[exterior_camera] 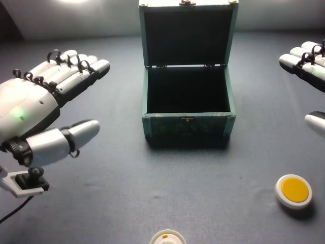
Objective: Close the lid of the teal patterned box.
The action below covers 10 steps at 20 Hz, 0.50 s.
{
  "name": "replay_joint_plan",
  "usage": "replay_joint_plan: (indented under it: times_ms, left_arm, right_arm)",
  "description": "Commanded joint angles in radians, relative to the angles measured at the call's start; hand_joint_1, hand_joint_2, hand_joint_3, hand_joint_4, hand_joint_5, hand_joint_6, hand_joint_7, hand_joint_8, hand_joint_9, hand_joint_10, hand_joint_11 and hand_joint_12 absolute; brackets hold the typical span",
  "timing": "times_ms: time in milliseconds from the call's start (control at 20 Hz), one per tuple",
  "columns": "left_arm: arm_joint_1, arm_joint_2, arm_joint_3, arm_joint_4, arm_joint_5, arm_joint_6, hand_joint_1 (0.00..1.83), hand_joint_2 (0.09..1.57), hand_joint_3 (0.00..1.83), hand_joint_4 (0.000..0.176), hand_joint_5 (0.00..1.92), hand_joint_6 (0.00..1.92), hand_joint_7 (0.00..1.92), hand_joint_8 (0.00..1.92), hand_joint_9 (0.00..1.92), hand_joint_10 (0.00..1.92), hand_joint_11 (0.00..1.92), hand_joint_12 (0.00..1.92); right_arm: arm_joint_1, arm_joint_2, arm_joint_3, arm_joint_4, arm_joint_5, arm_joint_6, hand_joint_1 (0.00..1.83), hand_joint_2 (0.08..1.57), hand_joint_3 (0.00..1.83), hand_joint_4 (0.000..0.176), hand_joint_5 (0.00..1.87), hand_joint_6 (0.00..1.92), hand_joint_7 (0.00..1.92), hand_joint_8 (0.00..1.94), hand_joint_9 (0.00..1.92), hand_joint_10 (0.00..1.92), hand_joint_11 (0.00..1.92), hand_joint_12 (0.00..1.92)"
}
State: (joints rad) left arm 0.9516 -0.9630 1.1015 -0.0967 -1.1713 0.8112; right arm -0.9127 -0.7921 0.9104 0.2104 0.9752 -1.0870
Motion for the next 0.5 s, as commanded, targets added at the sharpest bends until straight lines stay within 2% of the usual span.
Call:
replay_joint_plan:
  times_ms: [0, 50, 100, 150, 200, 350, 450]
  left_arm:
    - [-0.011, -0.002, 0.005, -0.008, -0.114, -0.002, 0.03, 1.45, 0.02, 0.058, 0.0, 0.0, 0.0, 0.0, 0.0, 0.0, 0.0, 0.0]
    - [-0.011, -0.003, 0.006, -0.008, -0.112, -0.002, 0.02, 1.45, 0.02, 0.05, 0.0, 0.0, 0.0, 0.0, 0.0, 0.0, 0.0, 0.0]
    - [-0.011, -0.003, 0.006, -0.008, -0.11, -0.002, 0.01, 1.45, 0.01, 0.061, 0.0, 0.0, 0.0, 0.0, 0.0, 0.0, 0.0, 0.0]
    - [-0.011, -0.003, 0.006, -0.007, -0.107, -0.002, 0.01, 1.45, 0.01, 0.055, 0.0, 0.0, 0.0, 0.0, 0.0, 0.0, 0.0, 0.0]
    - [-0.011, -0.004, 0.006, -0.006, -0.105, -0.002, 0.02, 1.44, 0.01, 0.058, 0.0, 0.0, 0.0, 0.0, 0.0, 0.0, 0.0, 0.0]
    - [-0.016, -0.007, 0.008, 0.002, -0.094, -0.002, 0.0, 1.42, 0.0, 0.052, 0.0, 0.0, 0.0, 0.0, 0.0, 0.0, 0.0, 0.0]
    - [-0.023, -0.009, 0.01, 0.01, -0.088, -0.002, 0.05, 1.4, 0.0, 0.076, 0.0, 0.0, 0.0, 0.0, 0.0, 0.0, 0.0, 0.0]
  right_arm:
    - [0.014, 0.002, 0.004, 0.007, 0.118, -0.004, 0.22, 1.47, 0.03, 0.0, 0.0, 0.0, 0.0, 0.0, 0.0, 0.0, 0.0, 0.04]
    - [0.014, 0.002, 0.004, 0.01, 0.114, -0.01, 0.26, 1.48, 0.02, 0.0, 0.0, 0.0, 0.0, 0.0, 0.0, 0.0, 0.0, 0.01]
    - [0.014, 0.001, 0.004, 0.012, 0.113, -0.013, 0.27, 1.48, 0.02, 0.0, 0.0, 0.0, 0.0, 0.0, 0.0, 0.0, 0.0, 0.0]
    - [0.014, 0.001, 0.004, 0.014, 0.113, -0.014, 0.28, 1.48, 0.02, 0.0, 0.0, 0.0, 0.0, 0.0, 0.0, 0.0, 0.0, 0.0]
    - [0.014, 0.001, 0.004, 0.015, 0.113, -0.014, 0.26, 1.47, 0.01, 0.0, 0.0, 0.0, 0.0, 0.0, 0.0, 0.0, 0.0, 0.0]
    - [0.014, -0.003, 0.007, 0.021, 0.112, -0.019, 0.27, 1.47, 0.01, 0.0, 0.0, 0.0, 0.0, 0.0, 0.0, 0.0, 0.0, 0.0]
    - [0.014, -0.006, 0.011, 0.03, 0.112, -0.02, 0.32, 1.48, 0.01, 0.0, 0.0, 0.0, 0.0, 0.0, 0.0, 0.0, 0.0, 0.0]
